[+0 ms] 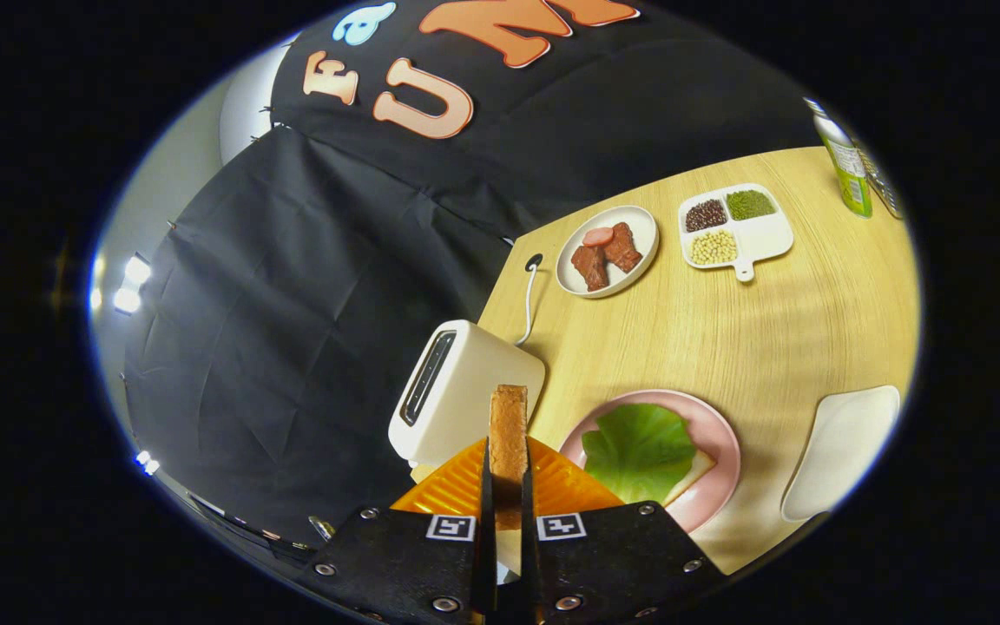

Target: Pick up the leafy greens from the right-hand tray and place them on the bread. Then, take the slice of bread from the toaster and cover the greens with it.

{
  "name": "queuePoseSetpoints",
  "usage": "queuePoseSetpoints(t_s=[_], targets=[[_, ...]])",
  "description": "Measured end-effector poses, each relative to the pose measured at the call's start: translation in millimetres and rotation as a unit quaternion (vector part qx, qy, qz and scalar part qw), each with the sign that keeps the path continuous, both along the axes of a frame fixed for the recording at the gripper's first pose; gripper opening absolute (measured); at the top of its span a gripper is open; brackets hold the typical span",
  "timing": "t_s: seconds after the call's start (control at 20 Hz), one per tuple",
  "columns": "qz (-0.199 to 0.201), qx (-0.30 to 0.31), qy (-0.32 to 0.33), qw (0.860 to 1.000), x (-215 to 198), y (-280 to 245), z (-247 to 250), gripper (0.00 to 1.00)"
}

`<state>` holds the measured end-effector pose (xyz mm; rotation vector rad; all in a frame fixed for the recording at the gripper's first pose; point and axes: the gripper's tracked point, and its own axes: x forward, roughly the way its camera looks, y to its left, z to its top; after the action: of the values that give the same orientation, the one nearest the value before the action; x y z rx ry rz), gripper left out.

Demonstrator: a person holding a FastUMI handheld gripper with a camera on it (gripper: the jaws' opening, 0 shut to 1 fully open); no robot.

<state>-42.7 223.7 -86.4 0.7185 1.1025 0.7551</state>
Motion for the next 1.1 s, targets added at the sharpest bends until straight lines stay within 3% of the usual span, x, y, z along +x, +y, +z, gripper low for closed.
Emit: queuePoseSetpoints(t_s=[0.8, 1.1], targets=[[0.013, -0.003, 0.078, 0.997, -38, -14, -80, 0.11], [0.005, -0.042, 0.078, 0.996, -35, -19, -104, 0.11]])
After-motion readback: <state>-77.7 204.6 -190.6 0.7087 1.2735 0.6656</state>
